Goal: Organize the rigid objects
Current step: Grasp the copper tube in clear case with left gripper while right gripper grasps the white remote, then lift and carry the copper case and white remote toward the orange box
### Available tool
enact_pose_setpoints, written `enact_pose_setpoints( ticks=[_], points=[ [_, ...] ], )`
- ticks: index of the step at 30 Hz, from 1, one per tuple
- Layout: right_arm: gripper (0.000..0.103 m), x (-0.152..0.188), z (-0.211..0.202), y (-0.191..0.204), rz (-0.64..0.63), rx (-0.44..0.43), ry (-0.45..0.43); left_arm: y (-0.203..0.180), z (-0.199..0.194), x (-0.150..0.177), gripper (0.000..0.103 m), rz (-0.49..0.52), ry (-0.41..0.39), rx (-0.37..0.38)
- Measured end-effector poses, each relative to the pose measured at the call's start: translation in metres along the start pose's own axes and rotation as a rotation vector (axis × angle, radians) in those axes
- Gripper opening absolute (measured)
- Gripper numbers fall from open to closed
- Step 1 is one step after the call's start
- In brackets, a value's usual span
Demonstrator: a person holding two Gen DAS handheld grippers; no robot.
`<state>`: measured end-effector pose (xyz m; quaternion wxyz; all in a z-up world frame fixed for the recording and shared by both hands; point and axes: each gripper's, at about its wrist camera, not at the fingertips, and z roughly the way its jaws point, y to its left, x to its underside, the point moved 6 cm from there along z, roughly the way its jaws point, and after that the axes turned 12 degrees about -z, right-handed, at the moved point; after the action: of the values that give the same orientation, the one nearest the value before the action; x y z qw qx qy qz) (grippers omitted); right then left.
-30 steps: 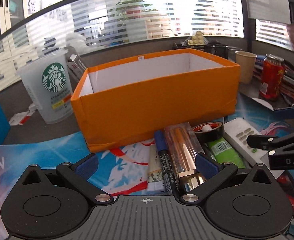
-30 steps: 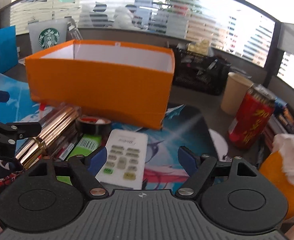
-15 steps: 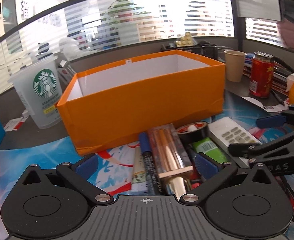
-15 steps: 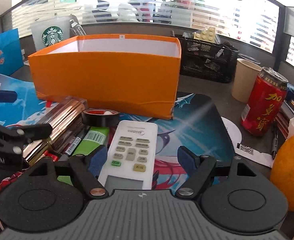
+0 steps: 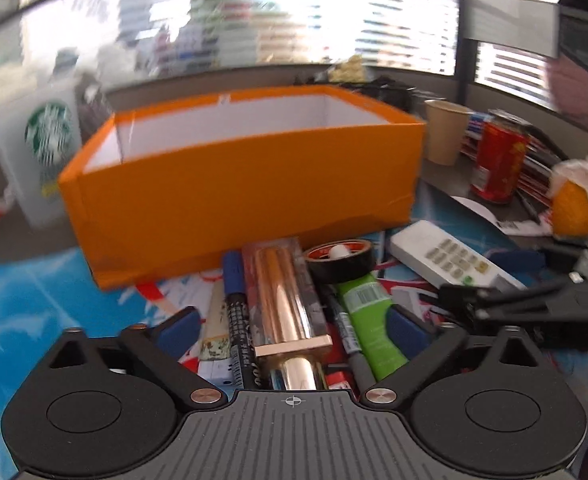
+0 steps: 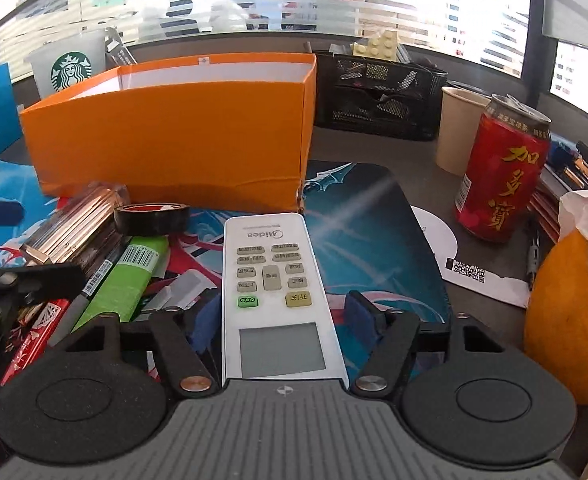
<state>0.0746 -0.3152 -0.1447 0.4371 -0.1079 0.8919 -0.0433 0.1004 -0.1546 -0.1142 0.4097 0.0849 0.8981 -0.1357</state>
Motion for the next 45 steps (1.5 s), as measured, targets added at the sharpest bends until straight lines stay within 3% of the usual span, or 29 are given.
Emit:
enact_pose_setpoints(
  ticks=[3,4,11,22,27,30,35,45],
  points=[
    [0.064,0.001,0.0,0.001,0.0,-0.002,-0.003,0.006,0.004,-0.004,0.058,-0.038,-0.002,-0.033],
    [0.064,0.001,-0.001,0.001,0.0,-0.003,-0.004,0.007,0.005,-0.004,0.052,-0.041,-0.003,-0.03],
    [0.071,0.0,0.003,-0.003,0.005,0.001,-0.007,0.0,0.007,-0.001,0.048,0.02,-0.025,-0.076],
    [0.071,-0.004,0.005,-0.003,0.009,0.001,0.037,-0.013,0.023,-0.001,0.047,0.088,-0.02,-0.136],
    [0.057,-0.005,0.004,0.001,0.0,-0.011,0.046,-0.022,0.028,0.003,0.048,0.143,-0.048,-0.195],
    [0.054,-0.005,0.003,0.003,-0.009,-0.012,0.045,-0.029,0.028,0.005,0.044,0.171,-0.065,-0.214],
    [0.054,-0.004,0.001,0.005,-0.007,-0.014,0.043,-0.043,0.022,0.011,0.041,0.202,-0.05,-0.182],
    [0.054,-0.003,0.001,0.002,-0.006,-0.016,0.039,-0.041,0.032,0.006,0.041,0.147,-0.069,-0.177]
  ],
)
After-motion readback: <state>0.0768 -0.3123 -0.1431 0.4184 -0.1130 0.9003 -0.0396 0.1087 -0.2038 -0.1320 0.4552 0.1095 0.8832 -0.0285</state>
